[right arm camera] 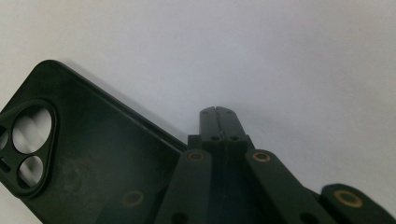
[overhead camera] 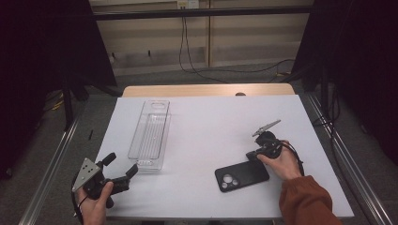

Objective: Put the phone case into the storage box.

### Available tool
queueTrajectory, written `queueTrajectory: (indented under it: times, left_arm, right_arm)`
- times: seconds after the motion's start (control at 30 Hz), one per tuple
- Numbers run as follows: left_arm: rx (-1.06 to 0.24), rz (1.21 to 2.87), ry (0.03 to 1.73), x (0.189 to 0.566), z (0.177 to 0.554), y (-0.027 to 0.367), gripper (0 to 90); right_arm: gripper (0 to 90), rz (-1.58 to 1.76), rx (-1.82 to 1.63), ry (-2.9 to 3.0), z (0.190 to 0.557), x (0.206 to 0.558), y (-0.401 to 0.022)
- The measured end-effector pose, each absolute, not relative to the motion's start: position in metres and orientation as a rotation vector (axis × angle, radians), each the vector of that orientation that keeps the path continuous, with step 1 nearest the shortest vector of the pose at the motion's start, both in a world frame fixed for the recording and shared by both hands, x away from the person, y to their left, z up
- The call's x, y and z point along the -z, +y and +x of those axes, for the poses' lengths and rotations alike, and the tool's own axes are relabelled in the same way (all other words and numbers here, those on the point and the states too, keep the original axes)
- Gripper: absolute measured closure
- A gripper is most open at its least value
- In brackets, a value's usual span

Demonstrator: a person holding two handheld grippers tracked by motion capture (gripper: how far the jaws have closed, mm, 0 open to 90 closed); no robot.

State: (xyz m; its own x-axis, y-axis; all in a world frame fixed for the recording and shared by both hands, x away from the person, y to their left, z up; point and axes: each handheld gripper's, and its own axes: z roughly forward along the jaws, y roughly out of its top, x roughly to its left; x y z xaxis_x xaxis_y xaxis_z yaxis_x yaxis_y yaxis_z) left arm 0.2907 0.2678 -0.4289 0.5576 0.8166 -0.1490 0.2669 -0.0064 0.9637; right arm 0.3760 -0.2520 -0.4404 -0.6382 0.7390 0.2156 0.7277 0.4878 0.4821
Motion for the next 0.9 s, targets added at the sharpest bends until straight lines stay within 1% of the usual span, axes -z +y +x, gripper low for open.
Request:
queueTrajectory:
  times: [0.9]
  left_arm:
    - [-0.56, 1.566, 0.948, 0.429, 0.291, 0.268, 2.4]
  right_arm:
    - [90.0, 1.339, -0.837, 2.657, 0.352, 0.439, -0.269]
